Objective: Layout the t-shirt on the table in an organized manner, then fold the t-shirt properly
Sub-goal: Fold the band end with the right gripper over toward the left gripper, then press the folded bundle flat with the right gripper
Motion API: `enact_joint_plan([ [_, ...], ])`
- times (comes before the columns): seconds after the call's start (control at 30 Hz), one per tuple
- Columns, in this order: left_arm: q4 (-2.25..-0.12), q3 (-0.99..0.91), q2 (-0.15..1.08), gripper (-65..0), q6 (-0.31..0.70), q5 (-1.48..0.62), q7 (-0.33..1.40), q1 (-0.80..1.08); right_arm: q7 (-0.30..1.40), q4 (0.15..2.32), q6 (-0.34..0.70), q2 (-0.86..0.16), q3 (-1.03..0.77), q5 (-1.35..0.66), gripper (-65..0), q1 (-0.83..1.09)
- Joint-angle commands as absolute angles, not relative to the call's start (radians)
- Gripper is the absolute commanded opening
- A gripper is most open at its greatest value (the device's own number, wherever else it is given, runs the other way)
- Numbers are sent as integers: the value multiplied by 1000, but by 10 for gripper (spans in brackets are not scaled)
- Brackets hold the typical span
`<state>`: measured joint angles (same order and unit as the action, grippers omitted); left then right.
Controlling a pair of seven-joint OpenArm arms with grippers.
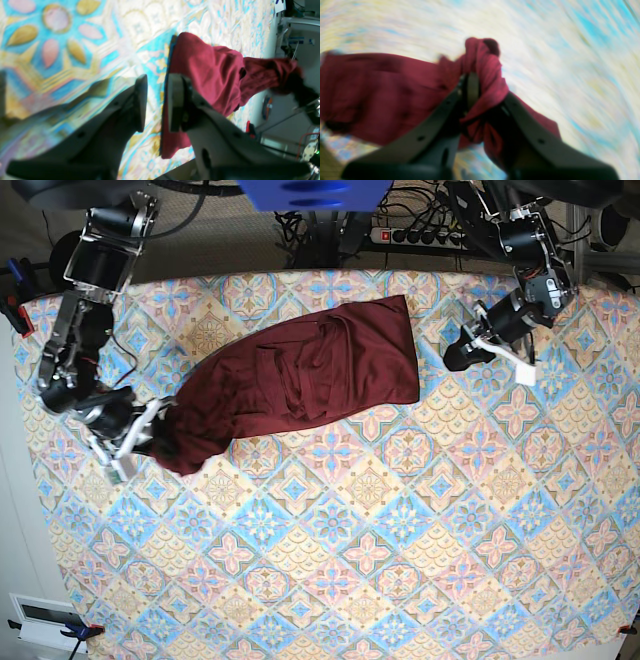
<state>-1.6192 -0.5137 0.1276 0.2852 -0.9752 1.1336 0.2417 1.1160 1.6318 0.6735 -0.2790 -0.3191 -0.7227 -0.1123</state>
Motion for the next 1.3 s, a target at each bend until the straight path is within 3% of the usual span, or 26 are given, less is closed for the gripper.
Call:
enact_joint_plan([
  [0.0,-1635,-495,134,-517,291,-1001,1122,237,1092,1667,677,-291,-300,-759,-643,-107],
  [0.23,-1630,-390,131,-650,288,-917,1047,236,1069,1848,677,-271,-147,-828,-643,-58],
  [0.57,-1549,-292,45,-647,288,-708,957,203,1069,1894,677,-185,-51,-828,-643,13],
  [1.07,-1461,-292,-1,-647,288,-697,955,163,1067,1802,677,-10,145,-823,-640,-42],
  [1.27,-1461,-292,-1,-647,288,-697,955,163,1066,1774,677,15,249,-642,-543,-77],
])
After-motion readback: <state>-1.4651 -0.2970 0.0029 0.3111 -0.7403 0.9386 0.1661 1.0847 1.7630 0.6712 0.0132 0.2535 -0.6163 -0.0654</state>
